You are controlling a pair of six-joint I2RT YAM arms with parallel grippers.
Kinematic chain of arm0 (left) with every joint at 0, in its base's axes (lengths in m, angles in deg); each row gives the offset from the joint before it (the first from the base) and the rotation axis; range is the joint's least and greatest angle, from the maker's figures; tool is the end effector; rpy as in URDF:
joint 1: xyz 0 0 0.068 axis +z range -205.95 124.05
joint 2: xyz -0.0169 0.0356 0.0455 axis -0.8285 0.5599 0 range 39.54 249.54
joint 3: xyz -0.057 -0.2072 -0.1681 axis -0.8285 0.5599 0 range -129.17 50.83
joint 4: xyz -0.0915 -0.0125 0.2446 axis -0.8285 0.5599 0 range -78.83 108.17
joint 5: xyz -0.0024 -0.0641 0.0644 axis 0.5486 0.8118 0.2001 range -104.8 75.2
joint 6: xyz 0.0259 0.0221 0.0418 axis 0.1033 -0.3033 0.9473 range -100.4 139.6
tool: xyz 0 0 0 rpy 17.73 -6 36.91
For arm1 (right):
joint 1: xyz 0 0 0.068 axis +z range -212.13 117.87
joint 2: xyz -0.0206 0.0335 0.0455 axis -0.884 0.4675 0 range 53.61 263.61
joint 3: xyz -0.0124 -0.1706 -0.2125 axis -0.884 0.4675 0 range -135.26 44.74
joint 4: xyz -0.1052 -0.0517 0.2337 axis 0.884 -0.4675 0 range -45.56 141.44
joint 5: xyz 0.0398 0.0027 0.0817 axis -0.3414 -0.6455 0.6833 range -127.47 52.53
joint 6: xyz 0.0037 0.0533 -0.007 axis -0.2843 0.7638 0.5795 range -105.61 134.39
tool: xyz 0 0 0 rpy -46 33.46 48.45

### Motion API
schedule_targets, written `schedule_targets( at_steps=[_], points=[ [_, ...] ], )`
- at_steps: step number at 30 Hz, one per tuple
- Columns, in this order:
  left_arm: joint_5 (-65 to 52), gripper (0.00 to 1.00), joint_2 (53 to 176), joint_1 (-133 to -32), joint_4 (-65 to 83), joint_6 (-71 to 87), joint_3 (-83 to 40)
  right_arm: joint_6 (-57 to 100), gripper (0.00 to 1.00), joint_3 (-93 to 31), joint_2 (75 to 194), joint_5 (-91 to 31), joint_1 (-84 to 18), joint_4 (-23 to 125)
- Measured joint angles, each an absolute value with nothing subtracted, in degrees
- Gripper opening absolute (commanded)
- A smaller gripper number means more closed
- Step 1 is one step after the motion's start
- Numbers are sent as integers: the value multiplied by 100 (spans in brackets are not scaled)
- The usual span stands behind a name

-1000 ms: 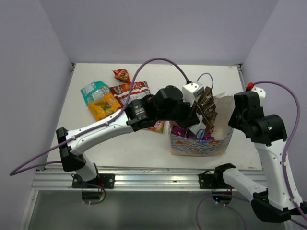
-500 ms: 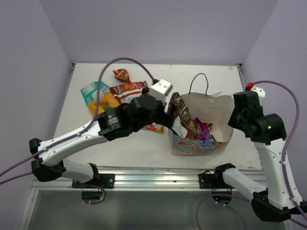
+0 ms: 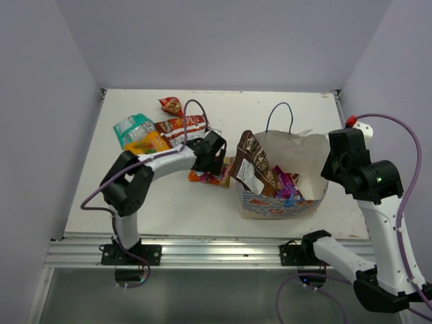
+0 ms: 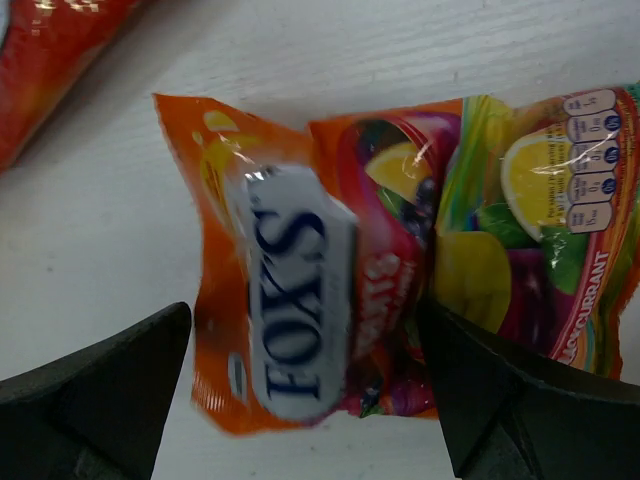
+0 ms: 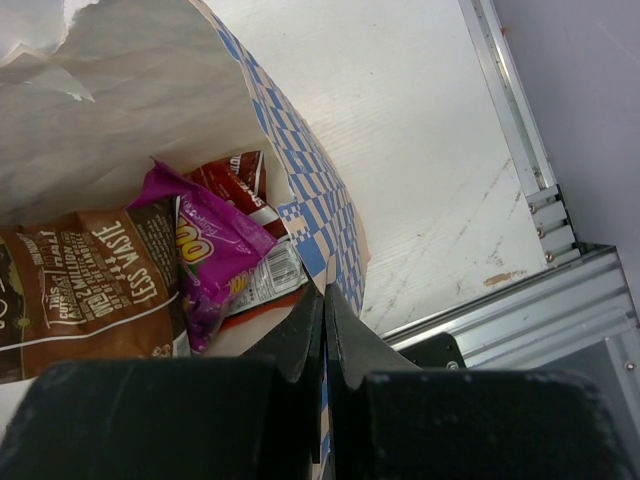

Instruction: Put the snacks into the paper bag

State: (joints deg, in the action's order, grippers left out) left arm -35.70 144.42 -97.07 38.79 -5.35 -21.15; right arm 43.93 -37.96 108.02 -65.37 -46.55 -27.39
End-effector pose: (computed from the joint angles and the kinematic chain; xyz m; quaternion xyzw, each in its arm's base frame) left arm 0.2938 -0.2395 0.1926 0.0880 0.9481 0.0106 0.3054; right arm 0.1208 0.0163 0.4157 0.1918 0.8969 -0.0839 0.3896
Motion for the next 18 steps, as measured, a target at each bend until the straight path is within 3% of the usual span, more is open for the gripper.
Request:
schedule_targets(
  at_steps=[6, 7, 8, 9, 10, 18],
  points=[
    [-3284, 100, 14928, -9744, 3938, -699, -2308, 4393, 0, -3796, 10802, -6537, -4655, -2739],
    [-3278, 97, 14971, -9742, 3922, -740, -2310, 4391, 0, -3796, 10802, -6537, -4655, -2739],
    [-3256, 88, 15008, -9742, 3890, -779, -2308, 4393, 0, -3796, 10802, -6540, -4655, -2739],
    [-3221, 61, 15022, -9744, 3852, -808, -2301, 4393, 0, -3796, 10802, -6540, -4655, -2739],
    [-3184, 1, 15022, -9744, 3809, -867, -2281, 4391, 0, -3796, 10802, -6540, -4655, -2739],
    [-3477, 0, 14587, -9860, 4296, -992, -2410, 4393, 0, -3796, 10811, -6540, -4655, -2739]
  ],
)
